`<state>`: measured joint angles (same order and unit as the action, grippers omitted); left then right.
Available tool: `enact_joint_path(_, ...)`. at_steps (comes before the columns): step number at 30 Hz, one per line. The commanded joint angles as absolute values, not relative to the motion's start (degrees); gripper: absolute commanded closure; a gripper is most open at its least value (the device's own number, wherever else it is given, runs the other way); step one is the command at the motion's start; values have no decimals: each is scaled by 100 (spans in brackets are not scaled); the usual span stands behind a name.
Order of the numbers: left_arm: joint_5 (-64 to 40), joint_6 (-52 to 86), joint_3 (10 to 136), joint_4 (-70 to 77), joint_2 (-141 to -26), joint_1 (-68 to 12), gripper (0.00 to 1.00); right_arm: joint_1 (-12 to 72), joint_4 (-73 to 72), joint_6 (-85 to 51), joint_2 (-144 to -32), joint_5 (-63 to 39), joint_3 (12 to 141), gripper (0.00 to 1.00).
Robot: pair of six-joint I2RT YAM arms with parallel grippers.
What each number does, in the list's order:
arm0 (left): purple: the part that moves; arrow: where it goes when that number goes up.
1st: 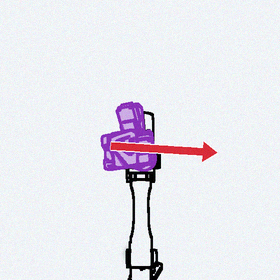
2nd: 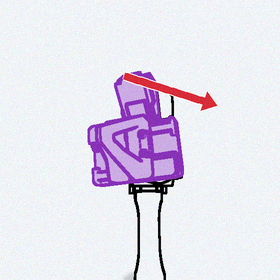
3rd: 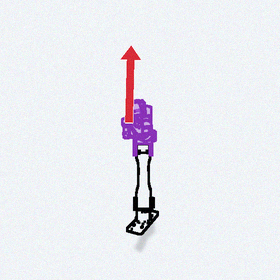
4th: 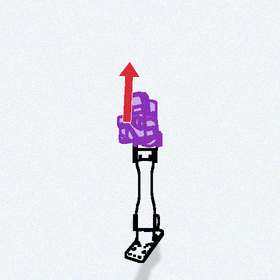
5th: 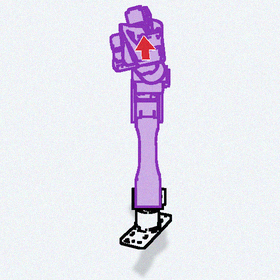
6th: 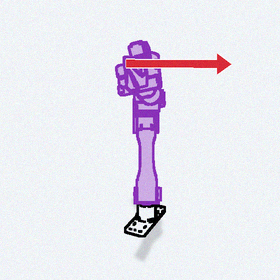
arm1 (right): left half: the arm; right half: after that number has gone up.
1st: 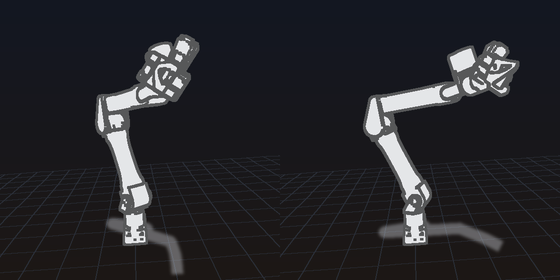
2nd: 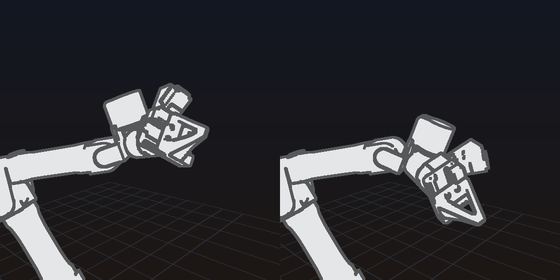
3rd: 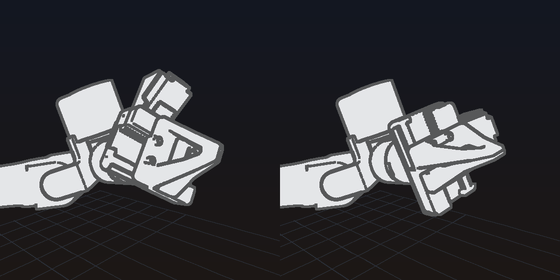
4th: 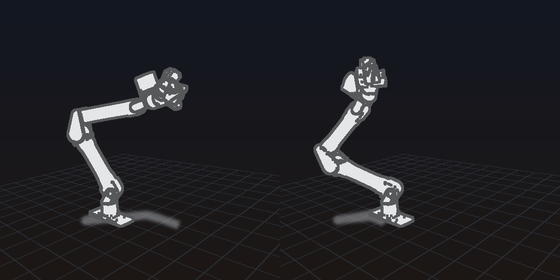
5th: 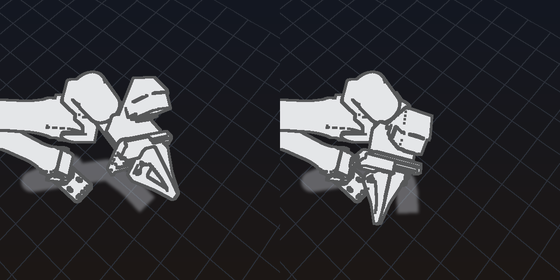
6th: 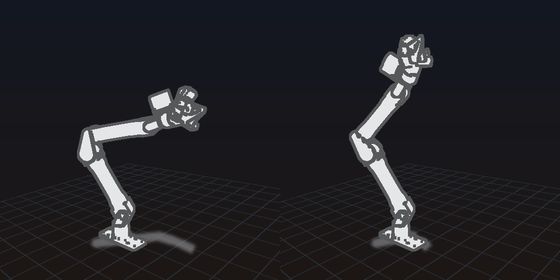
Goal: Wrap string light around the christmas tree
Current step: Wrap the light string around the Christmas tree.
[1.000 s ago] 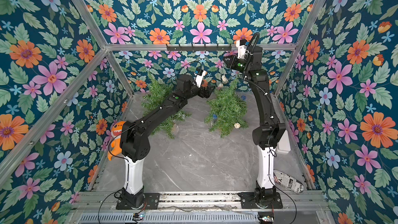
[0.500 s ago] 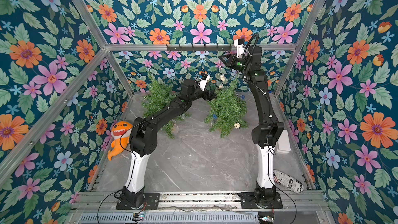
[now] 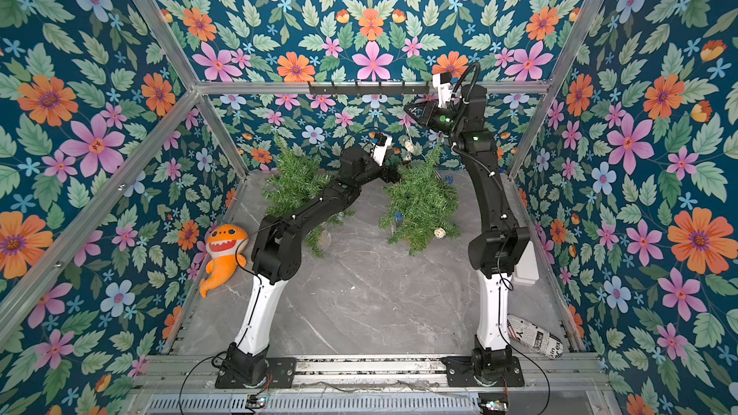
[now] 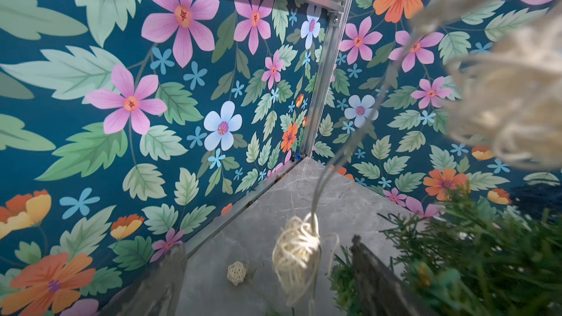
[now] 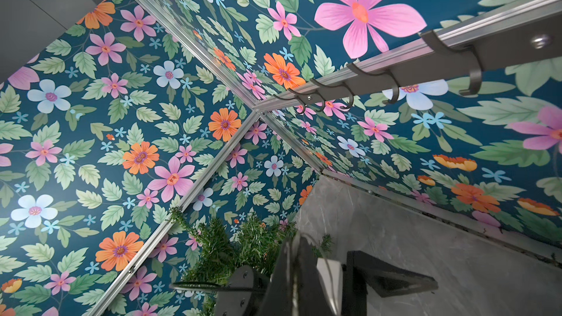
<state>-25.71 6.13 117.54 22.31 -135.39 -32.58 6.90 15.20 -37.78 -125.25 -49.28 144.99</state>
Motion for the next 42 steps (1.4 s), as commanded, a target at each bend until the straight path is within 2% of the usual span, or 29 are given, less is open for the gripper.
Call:
enact_joint_path(1,-2626,756,11969,2351,-13696,-3261,20,703,1213,-3859,-12389,-5152,14398,100)
enact_joint_path(3,-2559,775,12006,2398,-13712,-3246,23,703,1234,-3845,-12355,-5210,14341,100)
enact_joint_path(8,-2322,918,12015,2539,-13616,-3097,40,705,1304,-3719,-12196,-5287,14074,100)
enact_joint_path(15,-2314,644,12086,2302,-13374,-2924,71,670,1164,-3701,-11974,-5305,13632,100)
enact_joint_path(21,-2228,419,11861,2028,-12920,-2778,80,572,985,-3717,-11719,-5260,13149,100)
enact_joint_path(27,-2599,395,11818,1644,-12573,-2786,94,492,1052,-3651,-11401,-5089,12572,100)
enact_joint_path(30,-2559,379,11616,1311,-12282,-2786,97,497,1180,-3507,-11217,-4981,12299,91)
enact_joint_path(33,-2549,351,11522,787,-12057,-2786,99,494,1636,-3264,-11144,-4768,12248,71)
enact_joint_path(35,-2497,360,11531,395,-11969,-2786,100,486,1767,-3167,-11044,-4677,12119,61)
enact_joint_path(42,-2512,652,11634,-843,-11810,-2787,100,291,2071,-3216,-10554,-4328,11643,43)
